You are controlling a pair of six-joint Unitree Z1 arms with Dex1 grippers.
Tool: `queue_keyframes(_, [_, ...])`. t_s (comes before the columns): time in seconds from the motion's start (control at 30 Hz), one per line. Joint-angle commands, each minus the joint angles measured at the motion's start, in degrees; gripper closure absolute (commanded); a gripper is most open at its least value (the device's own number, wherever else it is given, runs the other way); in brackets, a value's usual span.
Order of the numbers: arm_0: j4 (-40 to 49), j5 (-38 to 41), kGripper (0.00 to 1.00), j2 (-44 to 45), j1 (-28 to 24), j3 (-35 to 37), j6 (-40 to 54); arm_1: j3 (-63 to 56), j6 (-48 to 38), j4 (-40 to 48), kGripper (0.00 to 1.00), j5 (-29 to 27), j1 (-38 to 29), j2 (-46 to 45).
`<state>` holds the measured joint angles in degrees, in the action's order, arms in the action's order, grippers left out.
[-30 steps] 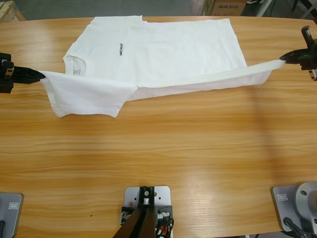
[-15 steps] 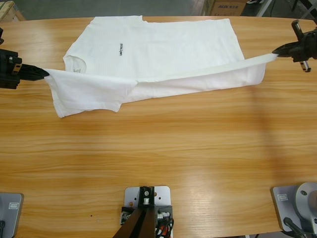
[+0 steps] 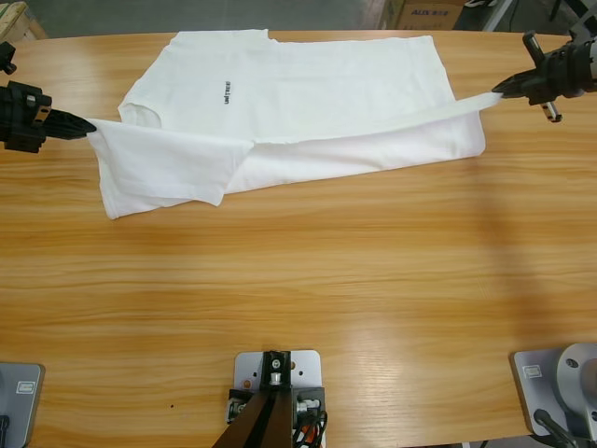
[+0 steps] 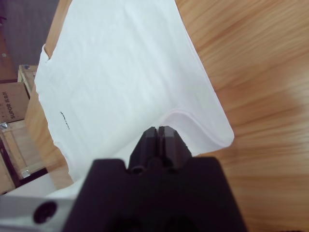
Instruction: Fold clothes
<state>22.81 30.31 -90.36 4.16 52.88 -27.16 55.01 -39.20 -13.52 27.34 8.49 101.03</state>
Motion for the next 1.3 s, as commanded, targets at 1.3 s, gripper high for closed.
queue_keyframes(1.3, [0.3, -1.04, 1.0, -11.52, -1.53, 2.93, 3.25, 4.68, 2.19, -0.54, 1.0, 0.7, -1.1, 10.42])
